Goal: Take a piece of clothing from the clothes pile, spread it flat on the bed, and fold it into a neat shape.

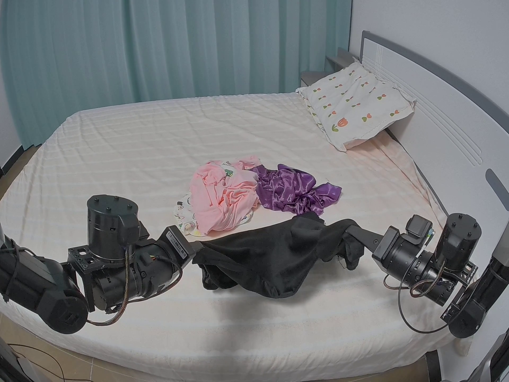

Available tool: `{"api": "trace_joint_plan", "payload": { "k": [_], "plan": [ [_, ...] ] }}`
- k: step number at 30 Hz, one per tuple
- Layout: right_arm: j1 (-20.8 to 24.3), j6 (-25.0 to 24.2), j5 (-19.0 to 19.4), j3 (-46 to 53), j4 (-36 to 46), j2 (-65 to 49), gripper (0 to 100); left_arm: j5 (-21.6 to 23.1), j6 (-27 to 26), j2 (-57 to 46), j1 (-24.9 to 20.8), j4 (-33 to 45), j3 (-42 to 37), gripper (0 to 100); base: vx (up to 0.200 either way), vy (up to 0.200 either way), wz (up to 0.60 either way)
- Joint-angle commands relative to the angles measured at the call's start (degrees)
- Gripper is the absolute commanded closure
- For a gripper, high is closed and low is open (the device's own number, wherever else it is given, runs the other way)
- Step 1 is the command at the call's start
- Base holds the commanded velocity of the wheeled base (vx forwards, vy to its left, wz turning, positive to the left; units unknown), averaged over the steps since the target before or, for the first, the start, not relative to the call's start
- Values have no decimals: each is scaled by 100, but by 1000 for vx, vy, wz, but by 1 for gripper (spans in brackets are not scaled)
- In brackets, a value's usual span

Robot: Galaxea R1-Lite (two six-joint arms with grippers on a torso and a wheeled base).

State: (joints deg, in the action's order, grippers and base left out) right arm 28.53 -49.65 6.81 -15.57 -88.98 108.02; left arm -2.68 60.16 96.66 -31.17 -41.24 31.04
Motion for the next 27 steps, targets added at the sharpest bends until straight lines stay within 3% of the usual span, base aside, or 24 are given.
{"api": "trace_joint_plan", "payload": {
  "k": [1, 27],
  "plan": [
    [83, 8, -5, -60, -41, 0, 100, -22, -13, -191, 59, 2, -71, 100, 0, 200, 0],
    [382, 52, -31, 19, -41, -255, 100, -22, -31, -385, 138, 28, -186, 100, 0, 200, 0]
  ]
}}
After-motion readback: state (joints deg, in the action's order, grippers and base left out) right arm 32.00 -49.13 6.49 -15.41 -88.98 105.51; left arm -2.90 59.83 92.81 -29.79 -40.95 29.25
